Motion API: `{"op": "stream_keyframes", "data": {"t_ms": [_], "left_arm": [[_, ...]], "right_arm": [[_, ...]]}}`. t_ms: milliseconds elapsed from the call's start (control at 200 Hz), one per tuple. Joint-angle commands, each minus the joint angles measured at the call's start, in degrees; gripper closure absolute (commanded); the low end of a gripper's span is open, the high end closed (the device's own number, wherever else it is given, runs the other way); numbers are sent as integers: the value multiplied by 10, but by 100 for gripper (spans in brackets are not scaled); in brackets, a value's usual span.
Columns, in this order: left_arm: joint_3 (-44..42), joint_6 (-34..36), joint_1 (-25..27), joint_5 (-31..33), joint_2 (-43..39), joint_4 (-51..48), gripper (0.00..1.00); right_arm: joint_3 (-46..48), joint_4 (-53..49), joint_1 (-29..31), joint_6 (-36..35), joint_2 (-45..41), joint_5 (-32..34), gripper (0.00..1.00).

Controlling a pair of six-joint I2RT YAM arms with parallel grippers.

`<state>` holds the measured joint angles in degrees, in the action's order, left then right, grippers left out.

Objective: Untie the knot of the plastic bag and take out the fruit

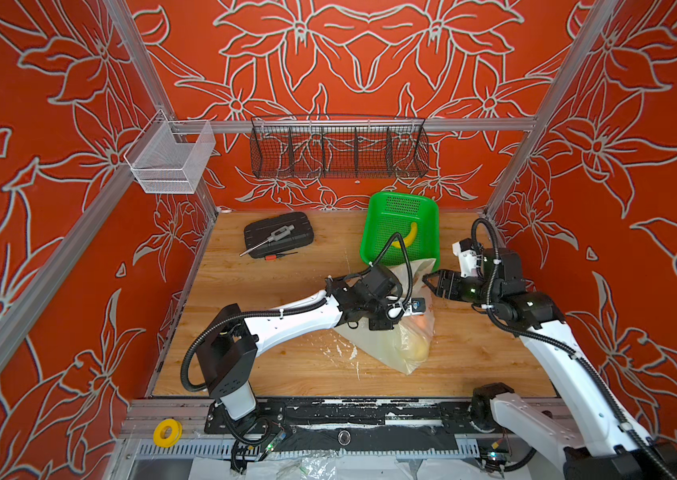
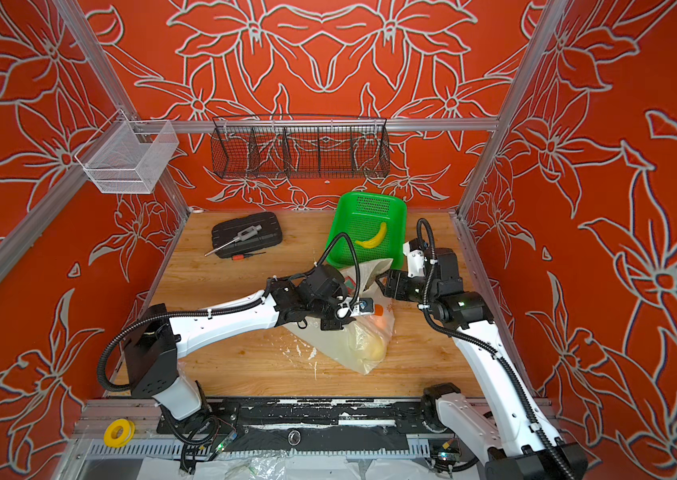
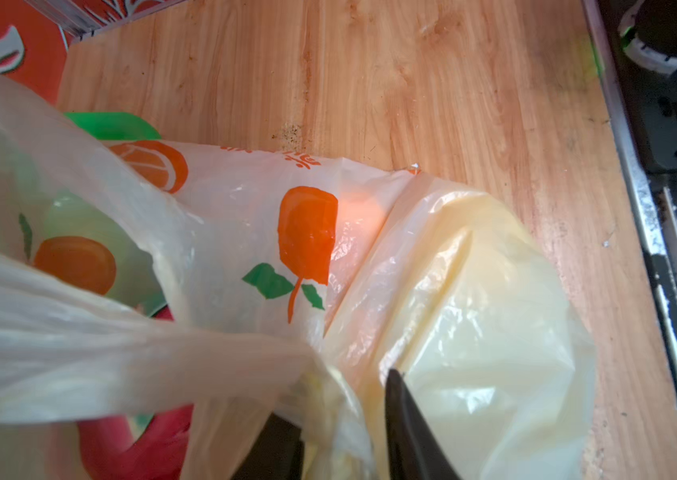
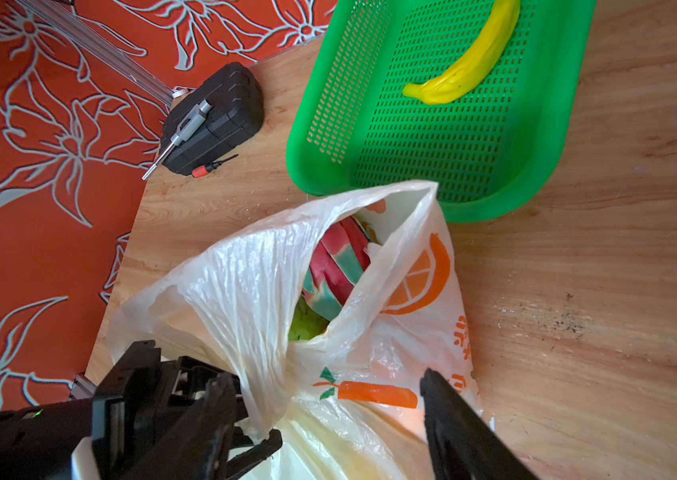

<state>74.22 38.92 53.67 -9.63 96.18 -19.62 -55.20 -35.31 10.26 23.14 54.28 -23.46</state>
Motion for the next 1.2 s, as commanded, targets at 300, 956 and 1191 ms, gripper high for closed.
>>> {"op": "stream_keyframes", "data": {"t_ms": [300, 956, 1191], "left_arm": [[81, -240, -51, -62, -70, 22, 100], [150, -537, -221, -49, -52, 17, 100], [201, -570, -264, -19, 10, -26, 100]], "right_arm": [[37, 65, 20, -3, -43, -24, 34], [-81, 32, 237, -139, 237, 30, 36], [-20, -15, 259, -93, 167, -46, 75]]}}
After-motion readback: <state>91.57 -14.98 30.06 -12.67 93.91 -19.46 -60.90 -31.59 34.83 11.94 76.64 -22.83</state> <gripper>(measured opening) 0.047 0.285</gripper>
